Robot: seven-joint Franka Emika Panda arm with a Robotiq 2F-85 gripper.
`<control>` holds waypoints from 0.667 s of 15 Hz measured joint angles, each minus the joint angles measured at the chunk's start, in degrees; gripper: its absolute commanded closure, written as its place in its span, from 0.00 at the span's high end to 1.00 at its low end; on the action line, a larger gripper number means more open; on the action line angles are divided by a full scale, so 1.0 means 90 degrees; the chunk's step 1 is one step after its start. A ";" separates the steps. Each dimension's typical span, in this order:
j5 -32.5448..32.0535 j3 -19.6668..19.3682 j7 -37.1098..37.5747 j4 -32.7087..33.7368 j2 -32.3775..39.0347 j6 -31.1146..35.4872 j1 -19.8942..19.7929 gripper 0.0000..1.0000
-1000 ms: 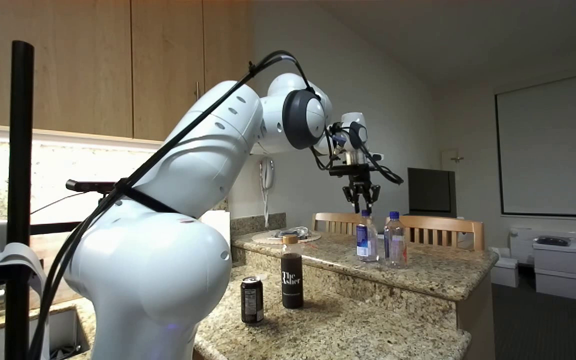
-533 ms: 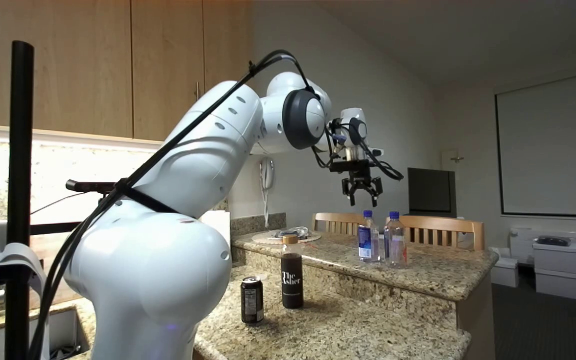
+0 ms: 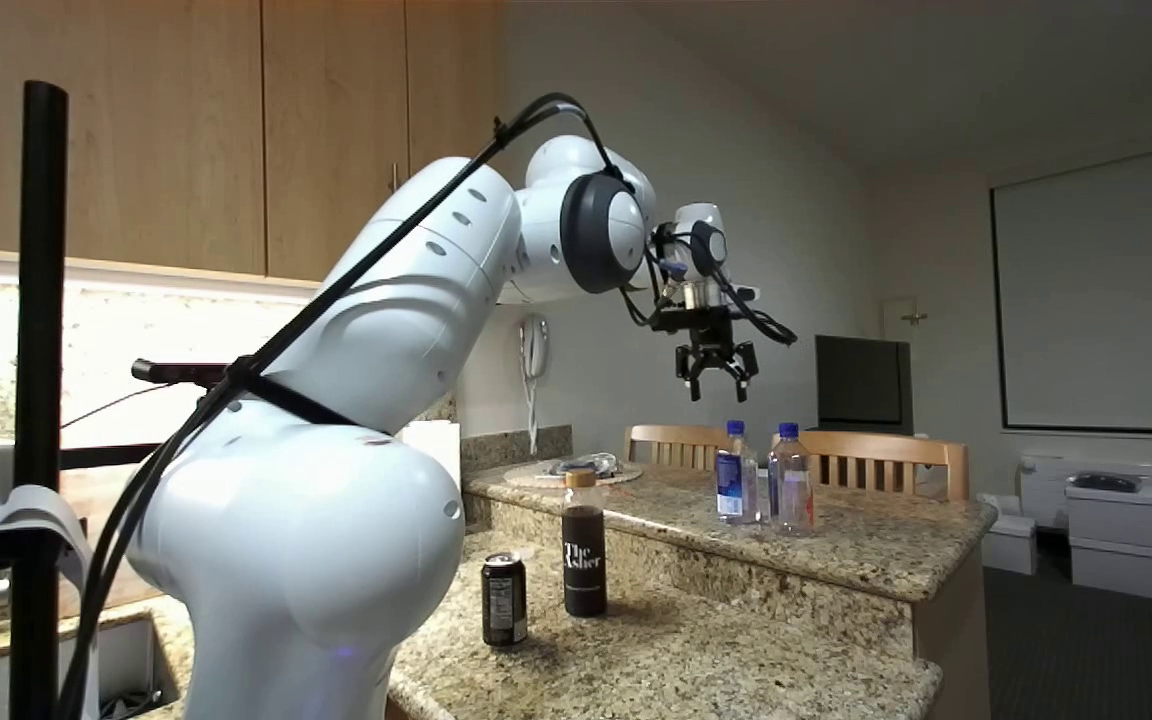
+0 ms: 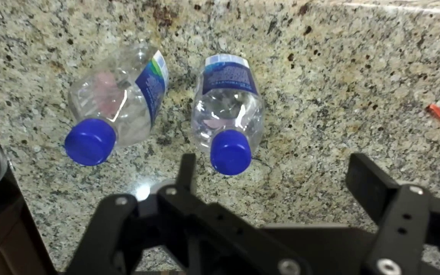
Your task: Pick up the two bottles and put them on top of the counter
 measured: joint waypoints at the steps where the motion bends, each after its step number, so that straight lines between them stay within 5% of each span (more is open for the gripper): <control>1: 0.0000 0.0008 0.0021 -0.0010 -0.0056 -0.0123 0.0031 1.00; 10: 0.0132 0.0177 0.0026 -0.1537 -0.1369 -0.0513 0.0173 1.00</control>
